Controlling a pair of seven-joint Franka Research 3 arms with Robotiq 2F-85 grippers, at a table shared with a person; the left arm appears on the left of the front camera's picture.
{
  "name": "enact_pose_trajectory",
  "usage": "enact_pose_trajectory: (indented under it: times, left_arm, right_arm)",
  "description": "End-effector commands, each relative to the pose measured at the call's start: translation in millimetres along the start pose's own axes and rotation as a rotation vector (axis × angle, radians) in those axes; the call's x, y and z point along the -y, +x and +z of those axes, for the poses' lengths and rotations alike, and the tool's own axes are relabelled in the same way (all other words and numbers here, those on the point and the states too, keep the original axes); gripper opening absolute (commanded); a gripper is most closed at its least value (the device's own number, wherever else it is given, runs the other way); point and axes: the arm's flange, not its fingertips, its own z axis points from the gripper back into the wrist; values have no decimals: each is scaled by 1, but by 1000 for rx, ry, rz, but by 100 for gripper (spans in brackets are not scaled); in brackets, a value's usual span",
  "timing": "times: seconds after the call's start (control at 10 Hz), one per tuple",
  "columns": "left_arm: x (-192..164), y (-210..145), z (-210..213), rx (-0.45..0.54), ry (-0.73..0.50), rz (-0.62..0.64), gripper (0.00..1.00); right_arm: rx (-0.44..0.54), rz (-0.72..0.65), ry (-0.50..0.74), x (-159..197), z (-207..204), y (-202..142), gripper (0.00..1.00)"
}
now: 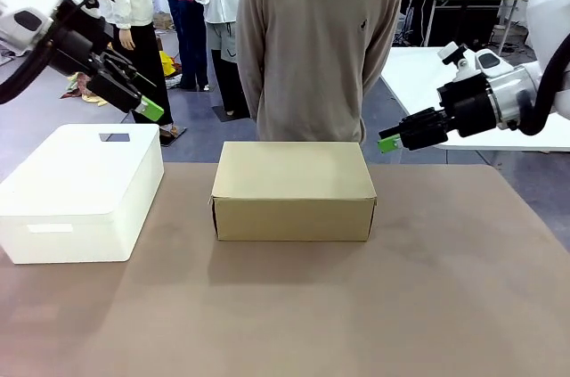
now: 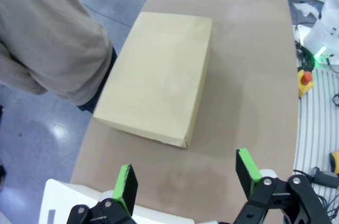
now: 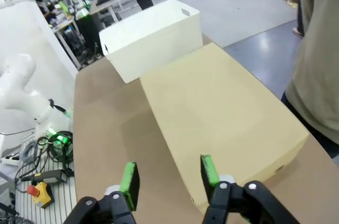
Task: Pack the shoes into the box.
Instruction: Press down on the lid of the Shoes Box.
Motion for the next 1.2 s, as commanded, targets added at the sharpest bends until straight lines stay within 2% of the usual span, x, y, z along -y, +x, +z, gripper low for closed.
enact_pose_trajectory:
  times: [0.0,0.3,0.6,0.9,1.1]
  left_arm:
    - [-1,19,-9,-40,4,61,61]
    - [-4,50,-31,-83,29,153,2]
    - [-13,73,-63,-138,28,203,0]
    - [-23,81,-94,-188,57,246,0]
    - [-23,82,-89,-175,57,240,0]
  right_arm:
    - [-76,-27,-69,-18,2,7,100]
    - [-107,-7,-127,-38,7,16,100]
    - [-133,43,-246,-62,12,20,100]
    - [-163,84,-296,-75,11,19,100]
    - [-130,93,-258,-66,17,21,100]
